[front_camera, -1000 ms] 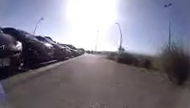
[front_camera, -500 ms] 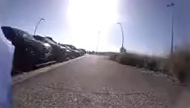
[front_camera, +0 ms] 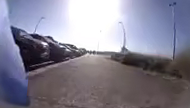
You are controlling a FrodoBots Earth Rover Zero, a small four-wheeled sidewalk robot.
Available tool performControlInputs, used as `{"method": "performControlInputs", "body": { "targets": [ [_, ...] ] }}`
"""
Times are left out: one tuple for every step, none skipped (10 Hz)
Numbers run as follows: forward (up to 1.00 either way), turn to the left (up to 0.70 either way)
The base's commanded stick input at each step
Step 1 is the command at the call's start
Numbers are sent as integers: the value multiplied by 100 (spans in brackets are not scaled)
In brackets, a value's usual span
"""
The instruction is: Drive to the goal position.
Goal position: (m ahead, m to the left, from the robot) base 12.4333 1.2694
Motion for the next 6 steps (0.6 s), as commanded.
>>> {"method": "performControlInputs", "body": {
  "targets": [
    [100, 0],
    [100, 0],
    [100, 0],
    [100, 0],
    [100, 0],
    [100, 0]
  ]
}}
